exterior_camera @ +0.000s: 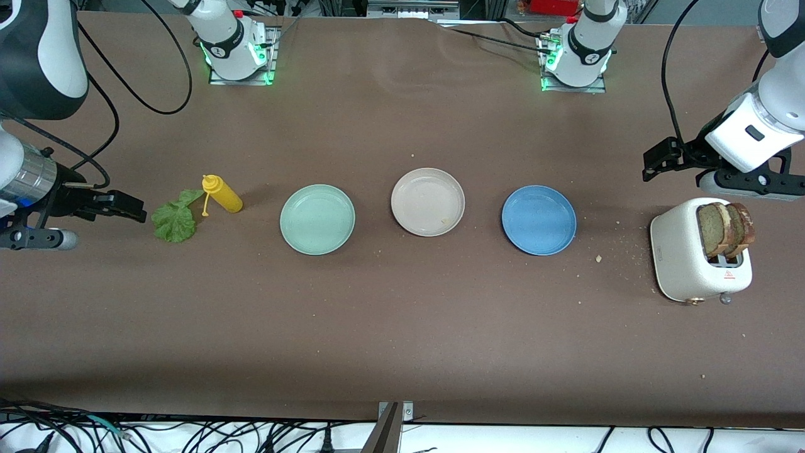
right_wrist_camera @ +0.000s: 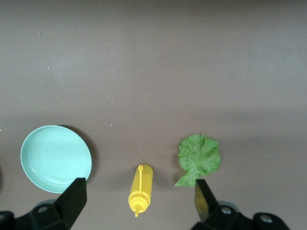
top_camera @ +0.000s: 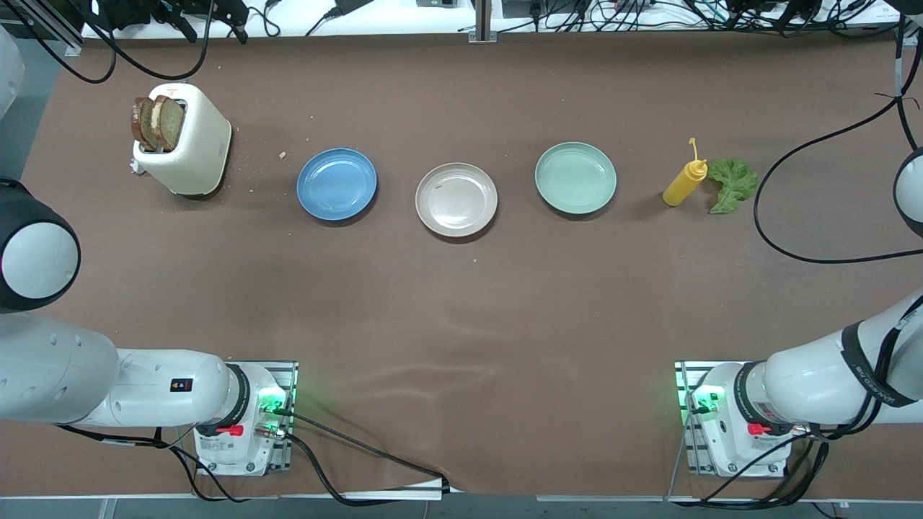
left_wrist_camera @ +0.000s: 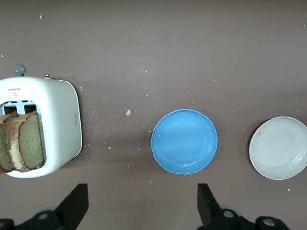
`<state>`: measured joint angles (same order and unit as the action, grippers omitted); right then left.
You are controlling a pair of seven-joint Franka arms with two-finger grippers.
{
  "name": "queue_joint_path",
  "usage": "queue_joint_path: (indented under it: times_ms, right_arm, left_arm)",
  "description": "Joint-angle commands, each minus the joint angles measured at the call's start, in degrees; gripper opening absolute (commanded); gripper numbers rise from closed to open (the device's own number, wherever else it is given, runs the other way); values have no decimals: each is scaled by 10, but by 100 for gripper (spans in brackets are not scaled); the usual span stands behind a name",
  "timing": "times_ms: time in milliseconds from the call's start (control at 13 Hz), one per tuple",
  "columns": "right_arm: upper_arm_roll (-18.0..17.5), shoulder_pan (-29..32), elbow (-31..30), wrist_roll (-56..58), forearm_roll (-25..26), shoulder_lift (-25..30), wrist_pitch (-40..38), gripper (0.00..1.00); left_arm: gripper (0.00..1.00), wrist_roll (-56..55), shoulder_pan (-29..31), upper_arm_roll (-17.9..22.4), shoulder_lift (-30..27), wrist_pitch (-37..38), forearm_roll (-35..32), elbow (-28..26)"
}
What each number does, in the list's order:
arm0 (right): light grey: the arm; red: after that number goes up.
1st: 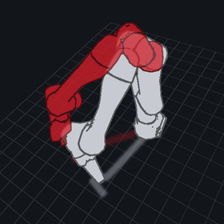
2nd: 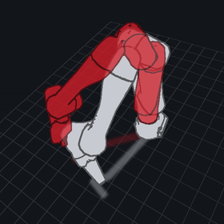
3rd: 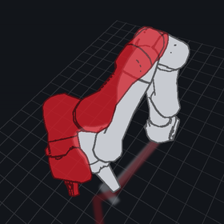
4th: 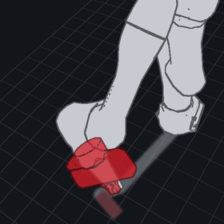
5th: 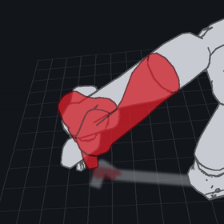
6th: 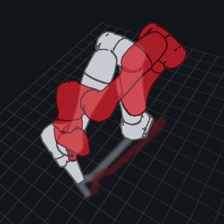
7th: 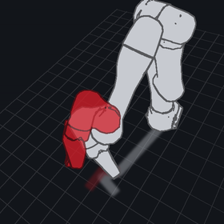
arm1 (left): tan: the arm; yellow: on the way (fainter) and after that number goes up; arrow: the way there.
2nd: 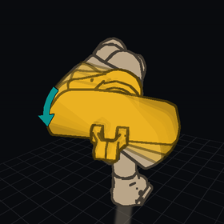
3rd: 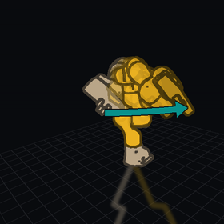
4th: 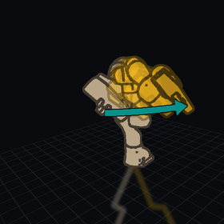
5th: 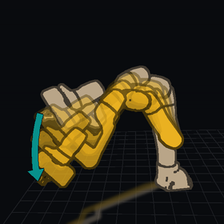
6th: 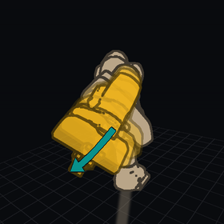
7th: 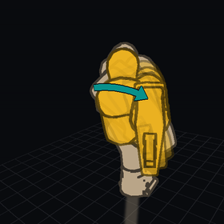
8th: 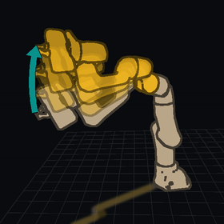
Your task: Make sandwich in beige plate with both arms
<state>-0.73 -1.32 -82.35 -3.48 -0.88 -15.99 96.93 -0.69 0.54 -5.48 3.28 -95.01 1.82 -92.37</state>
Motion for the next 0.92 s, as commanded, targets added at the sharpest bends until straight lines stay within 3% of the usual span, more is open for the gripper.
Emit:
queue_joint_path:
  times_ms: [0, 846]
  right_arm:
    - [-2, 1, -9, -3, -7, 7, 5, 100]
    - [-1, 5, -6, -3, -10, 7, 1, 100]
  left_arm:
    - [100, 8, 2, -1, 10, 5, -5, 18]
    - [100, 9, 3, -1, 10, 5, -5, 18]
